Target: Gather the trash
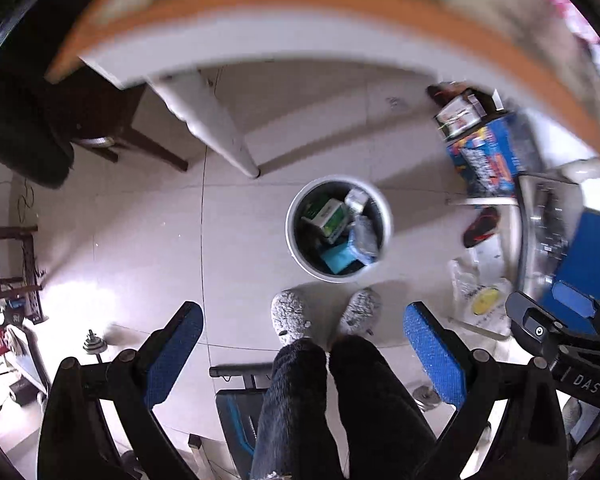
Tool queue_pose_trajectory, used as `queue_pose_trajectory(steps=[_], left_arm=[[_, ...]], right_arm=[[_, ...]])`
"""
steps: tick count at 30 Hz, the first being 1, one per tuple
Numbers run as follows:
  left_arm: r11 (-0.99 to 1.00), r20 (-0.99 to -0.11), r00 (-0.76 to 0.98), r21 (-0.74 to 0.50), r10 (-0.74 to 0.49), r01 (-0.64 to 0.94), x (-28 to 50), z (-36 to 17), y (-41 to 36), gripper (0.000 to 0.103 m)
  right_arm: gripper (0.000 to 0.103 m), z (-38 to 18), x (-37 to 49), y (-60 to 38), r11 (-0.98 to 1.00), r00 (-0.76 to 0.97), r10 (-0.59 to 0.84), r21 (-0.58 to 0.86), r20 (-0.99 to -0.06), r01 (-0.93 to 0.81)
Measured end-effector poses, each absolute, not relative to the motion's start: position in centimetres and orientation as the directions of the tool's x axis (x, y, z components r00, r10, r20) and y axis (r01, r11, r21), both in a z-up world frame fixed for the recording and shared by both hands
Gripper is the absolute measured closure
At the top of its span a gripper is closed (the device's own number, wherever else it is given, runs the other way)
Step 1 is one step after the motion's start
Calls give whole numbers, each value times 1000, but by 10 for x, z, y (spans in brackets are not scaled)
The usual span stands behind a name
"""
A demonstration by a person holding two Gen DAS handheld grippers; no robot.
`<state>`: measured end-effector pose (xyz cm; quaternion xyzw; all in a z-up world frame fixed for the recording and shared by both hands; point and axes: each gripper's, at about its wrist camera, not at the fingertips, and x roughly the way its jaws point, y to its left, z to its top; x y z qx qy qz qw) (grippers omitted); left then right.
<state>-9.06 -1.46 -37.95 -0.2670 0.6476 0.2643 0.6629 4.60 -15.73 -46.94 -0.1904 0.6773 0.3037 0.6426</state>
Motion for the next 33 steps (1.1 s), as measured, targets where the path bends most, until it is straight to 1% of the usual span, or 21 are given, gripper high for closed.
queue_pose_trajectory(steps=[6, 9, 12, 17, 21, 24, 33], left_arm=[[735, -993, 118, -84, -6, -672, -100, -280, -33, 0], [735, -984, 178, -139, -25, -664, -105, -238, -40, 0], [725, -970, 239, -195, -43, -661, -111, -201, -44, 0], [716, -943, 326, -273, -67, -642, -123, -156, -49, 0], [715, -924, 374, -313, -78, -625, -134, -132, -53, 0], [712, -914, 397, -335, -86, -617, -139, -122, -54, 0], [708, -893, 439, -375, -102, -598, -153, -102, -56, 0]], right_arm=[[1, -327, 33, -181, 723, -60, 199, 188, -978, -665], [1, -271, 27, -191, 712, -37, 238, 201, -971, -673], [1, -218, 21, -203, 705, -33, 282, 231, -959, -670], [1, -158, 11, -219, 686, -41, 353, 288, -935, -668], [0, -131, 4, -226, 661, -81, 398, 346, -914, -666], [0, -118, -5, -226, 640, -89, 415, 360, -905, -679], [0, -107, -16, -230, 610, -141, 440, 411, -887, -678]])
